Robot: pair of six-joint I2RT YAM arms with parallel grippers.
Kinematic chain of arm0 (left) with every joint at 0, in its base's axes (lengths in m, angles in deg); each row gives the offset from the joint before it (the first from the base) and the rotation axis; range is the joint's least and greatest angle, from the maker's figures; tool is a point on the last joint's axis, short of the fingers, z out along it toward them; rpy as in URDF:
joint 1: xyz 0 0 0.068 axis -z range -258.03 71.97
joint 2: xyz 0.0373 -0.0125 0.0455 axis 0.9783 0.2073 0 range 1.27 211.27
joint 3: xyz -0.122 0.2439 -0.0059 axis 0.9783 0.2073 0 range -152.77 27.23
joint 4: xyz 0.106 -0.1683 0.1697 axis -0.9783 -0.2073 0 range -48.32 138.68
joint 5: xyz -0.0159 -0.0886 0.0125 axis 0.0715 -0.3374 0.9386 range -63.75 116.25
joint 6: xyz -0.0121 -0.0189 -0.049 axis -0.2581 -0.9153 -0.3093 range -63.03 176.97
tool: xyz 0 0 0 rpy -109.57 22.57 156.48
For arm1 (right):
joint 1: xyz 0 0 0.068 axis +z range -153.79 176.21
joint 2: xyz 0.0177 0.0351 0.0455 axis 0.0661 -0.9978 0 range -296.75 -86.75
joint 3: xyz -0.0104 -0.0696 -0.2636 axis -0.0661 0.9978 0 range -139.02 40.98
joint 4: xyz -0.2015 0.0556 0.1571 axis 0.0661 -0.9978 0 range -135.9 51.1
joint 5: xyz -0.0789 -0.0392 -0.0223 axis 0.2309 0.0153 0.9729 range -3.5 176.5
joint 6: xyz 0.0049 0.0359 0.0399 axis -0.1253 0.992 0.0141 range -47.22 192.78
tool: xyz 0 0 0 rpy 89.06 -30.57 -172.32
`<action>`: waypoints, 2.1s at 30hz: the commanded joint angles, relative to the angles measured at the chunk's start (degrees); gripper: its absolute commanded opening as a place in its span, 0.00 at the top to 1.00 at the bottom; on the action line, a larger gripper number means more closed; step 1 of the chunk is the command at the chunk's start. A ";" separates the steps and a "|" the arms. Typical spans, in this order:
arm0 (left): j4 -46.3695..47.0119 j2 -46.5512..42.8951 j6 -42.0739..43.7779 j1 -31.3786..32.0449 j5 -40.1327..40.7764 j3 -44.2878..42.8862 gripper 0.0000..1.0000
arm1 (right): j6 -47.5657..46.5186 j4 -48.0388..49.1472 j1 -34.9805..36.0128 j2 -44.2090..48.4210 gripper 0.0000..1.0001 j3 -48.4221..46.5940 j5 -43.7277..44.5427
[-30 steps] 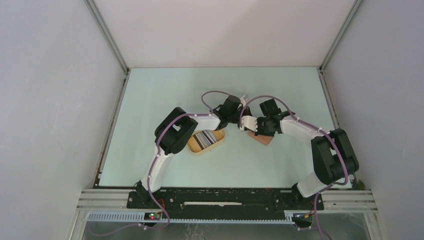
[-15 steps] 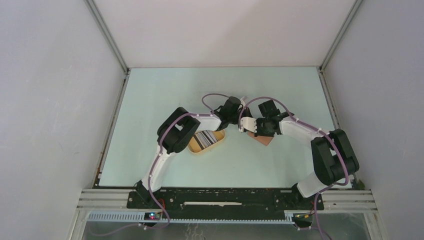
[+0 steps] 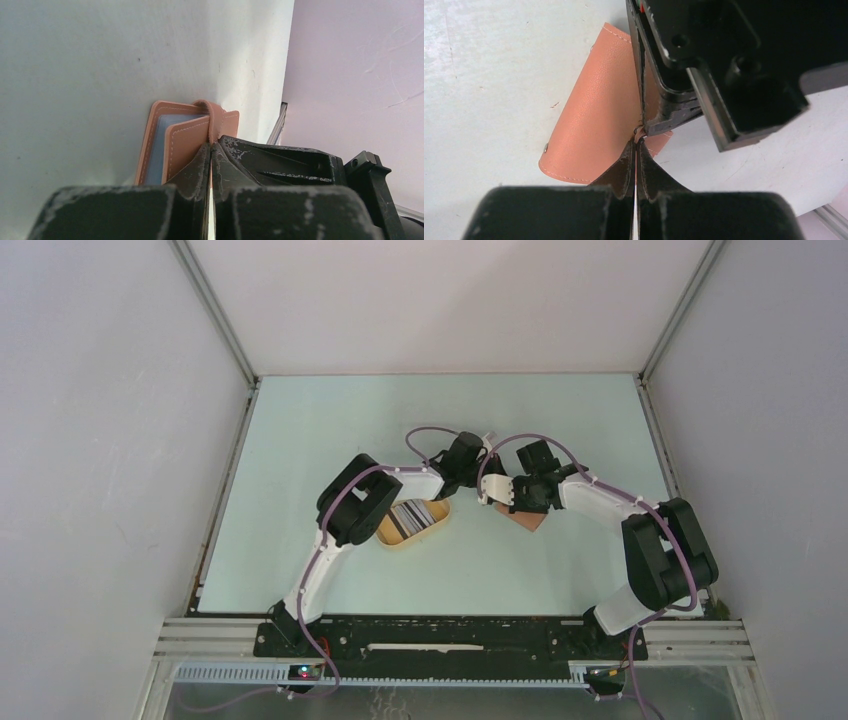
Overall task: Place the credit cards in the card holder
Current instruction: Close the card holder at the center of the board.
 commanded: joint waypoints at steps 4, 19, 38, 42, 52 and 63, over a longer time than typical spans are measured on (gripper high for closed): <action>3.61 -4.27 -0.71 0.02 2.99 0.41 0.96 | 0.87 -4.00 1.85 -1.25 1.00 2.29 -5.17; 5.56 -5.45 -1.64 -0.01 3.66 0.87 0.97 | 1.23 -3.36 2.28 -1.38 1.00 2.31 -4.92; -2.66 0.49 0.07 1.77 2.58 -4.88 1.00 | 1.56 -3.41 2.46 -1.70 1.00 2.31 -4.81; -6.83 0.33 2.20 1.84 3.47 -5.22 1.00 | 1.58 -3.39 2.46 -1.84 1.00 2.29 -4.68; -14.01 1.13 6.39 2.47 4.43 -7.63 1.00 | 1.89 -3.15 2.55 -1.95 1.00 2.29 -4.41; -21.58 1.99 10.46 2.90 5.19 -8.11 1.00 | 0.88 -4.00 3.64 -2.64 1.00 2.29 -3.37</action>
